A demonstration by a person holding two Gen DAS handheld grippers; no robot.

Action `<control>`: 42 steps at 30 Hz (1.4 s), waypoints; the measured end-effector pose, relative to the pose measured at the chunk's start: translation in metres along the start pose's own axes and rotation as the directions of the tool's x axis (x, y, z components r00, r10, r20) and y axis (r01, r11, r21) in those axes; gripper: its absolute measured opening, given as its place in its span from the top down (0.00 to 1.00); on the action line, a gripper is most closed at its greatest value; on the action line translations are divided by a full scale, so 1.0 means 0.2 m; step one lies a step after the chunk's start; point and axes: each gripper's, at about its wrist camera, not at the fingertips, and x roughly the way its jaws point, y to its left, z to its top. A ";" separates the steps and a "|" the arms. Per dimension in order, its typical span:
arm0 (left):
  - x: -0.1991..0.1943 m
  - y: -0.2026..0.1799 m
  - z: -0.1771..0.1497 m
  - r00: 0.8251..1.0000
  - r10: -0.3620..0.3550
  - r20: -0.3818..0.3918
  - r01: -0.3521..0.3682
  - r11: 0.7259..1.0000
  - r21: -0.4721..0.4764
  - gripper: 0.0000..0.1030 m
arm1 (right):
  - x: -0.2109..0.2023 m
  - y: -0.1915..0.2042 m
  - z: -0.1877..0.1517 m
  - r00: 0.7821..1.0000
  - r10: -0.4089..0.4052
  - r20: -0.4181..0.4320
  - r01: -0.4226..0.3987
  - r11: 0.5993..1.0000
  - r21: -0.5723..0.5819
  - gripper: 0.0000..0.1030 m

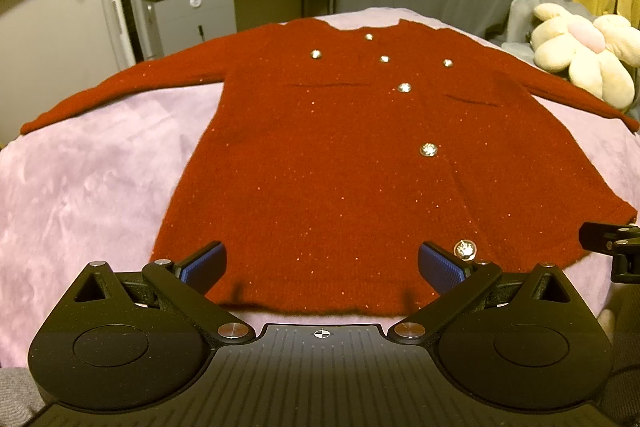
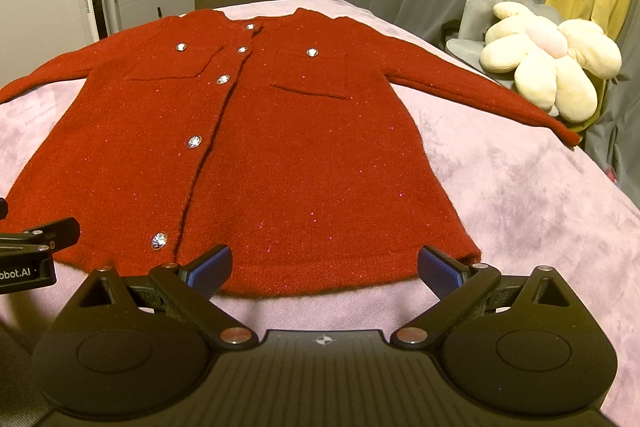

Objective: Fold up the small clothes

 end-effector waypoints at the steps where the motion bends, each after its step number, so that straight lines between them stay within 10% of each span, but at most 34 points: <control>1: 0.00 0.00 0.00 1.000 0.000 -0.001 0.000 1.000 0.000 0.00 | 0.00 0.00 0.00 1.000 0.000 0.000 0.000 1.000 0.000 0.04; 42: 0.01 0.01 0.00 1.000 0.000 -0.008 0.000 1.000 -0.003 0.00 | -0.02 0.01 0.01 1.000 0.012 0.001 -0.012 1.000 0.006 0.04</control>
